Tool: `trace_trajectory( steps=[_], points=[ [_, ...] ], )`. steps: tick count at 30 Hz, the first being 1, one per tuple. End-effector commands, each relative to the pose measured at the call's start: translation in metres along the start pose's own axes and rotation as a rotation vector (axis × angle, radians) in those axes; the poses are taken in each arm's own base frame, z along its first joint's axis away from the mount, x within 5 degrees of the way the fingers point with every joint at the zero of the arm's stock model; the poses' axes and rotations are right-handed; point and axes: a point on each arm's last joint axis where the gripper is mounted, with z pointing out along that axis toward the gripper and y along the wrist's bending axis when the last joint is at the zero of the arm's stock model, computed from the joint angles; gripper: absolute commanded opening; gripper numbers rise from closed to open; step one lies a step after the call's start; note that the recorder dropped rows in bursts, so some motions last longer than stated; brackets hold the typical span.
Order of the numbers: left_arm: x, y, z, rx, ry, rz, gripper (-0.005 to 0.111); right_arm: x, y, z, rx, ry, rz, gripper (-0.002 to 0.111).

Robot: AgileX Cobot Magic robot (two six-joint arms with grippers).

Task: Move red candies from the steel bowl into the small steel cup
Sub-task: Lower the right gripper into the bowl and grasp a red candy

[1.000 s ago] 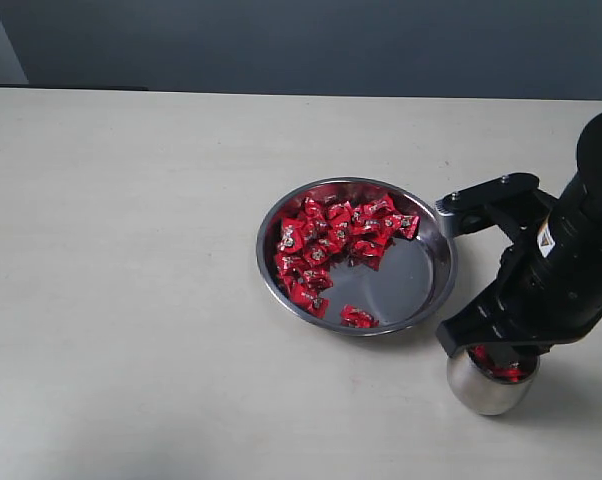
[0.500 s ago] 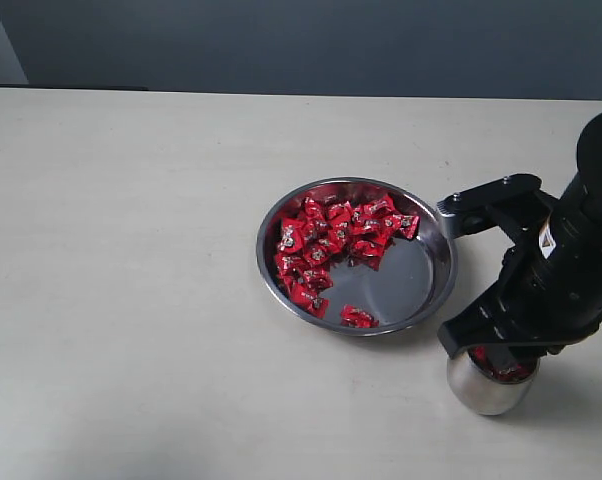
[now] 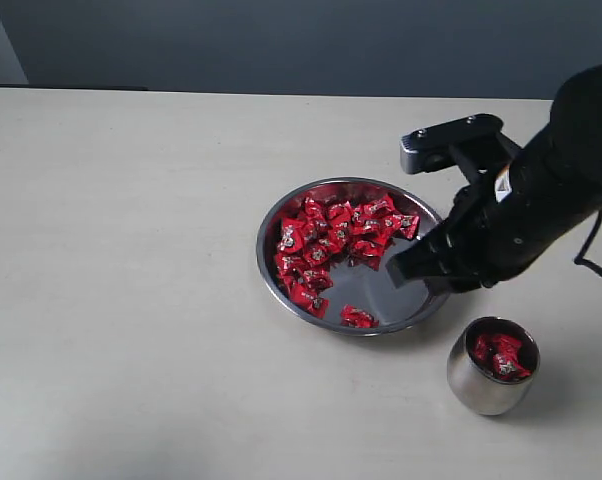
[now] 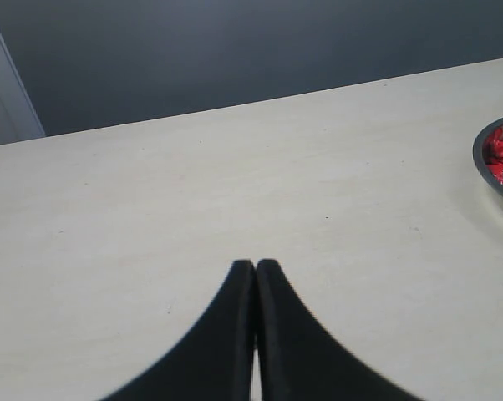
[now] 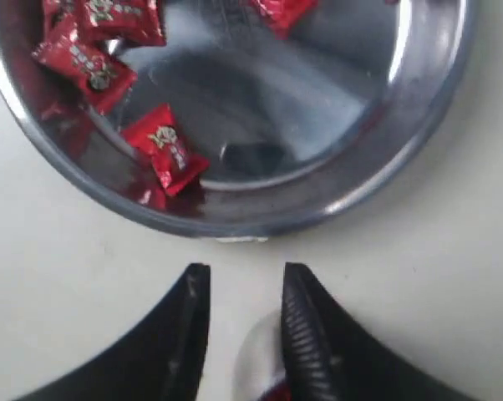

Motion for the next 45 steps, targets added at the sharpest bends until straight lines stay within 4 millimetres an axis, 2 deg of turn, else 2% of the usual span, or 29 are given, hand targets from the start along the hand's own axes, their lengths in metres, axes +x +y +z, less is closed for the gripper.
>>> trace_trajectory(
  steps=[1,3,7,12,17,22,31,39,45],
  points=[
    [-0.001,0.0,0.0,0.008,-0.011,-0.002,0.0,-0.031,0.007,0.02,-0.06,-0.056,-0.045,0.03],
    [-0.001,0.0,0.0,0.008,-0.011,-0.002,0.0,-0.049,0.008,0.033,-0.057,-0.048,-0.071,0.03],
    [-0.001,0.0,0.0,0.008,-0.011,-0.002,0.0,-0.068,0.009,0.052,-0.054,-0.011,-0.122,0.03],
    [-0.001,0.0,0.0,0.008,-0.011,-0.002,0.0,-0.077,0.008,0.071,-0.037,0.039,-0.151,0.03],
    [-0.001,0.0,0.0,0.008,-0.011,-0.002,0.0,-0.082,0.007,0.089,-0.024,0.09,-0.166,0.032],
    [-0.001,0.0,0.0,0.008,-0.011,-0.002,0.0,-0.087,0.005,0.099,0.0,0.115,-0.194,0.048],
    [-0.001,0.0,0.0,0.008,-0.011,-0.002,0.0,-0.101,0.004,0.106,0.007,0.079,-0.195,0.047],
    [-0.001,0.0,0.0,0.008,-0.011,-0.002,0.0,-0.099,-0.007,0.126,0.013,0.127,-0.167,0.047],
    [-0.001,0.0,0.0,0.008,-0.011,-0.002,0.0,-0.1,-0.008,0.131,0.02,0.112,-0.171,0.047]
  ],
)
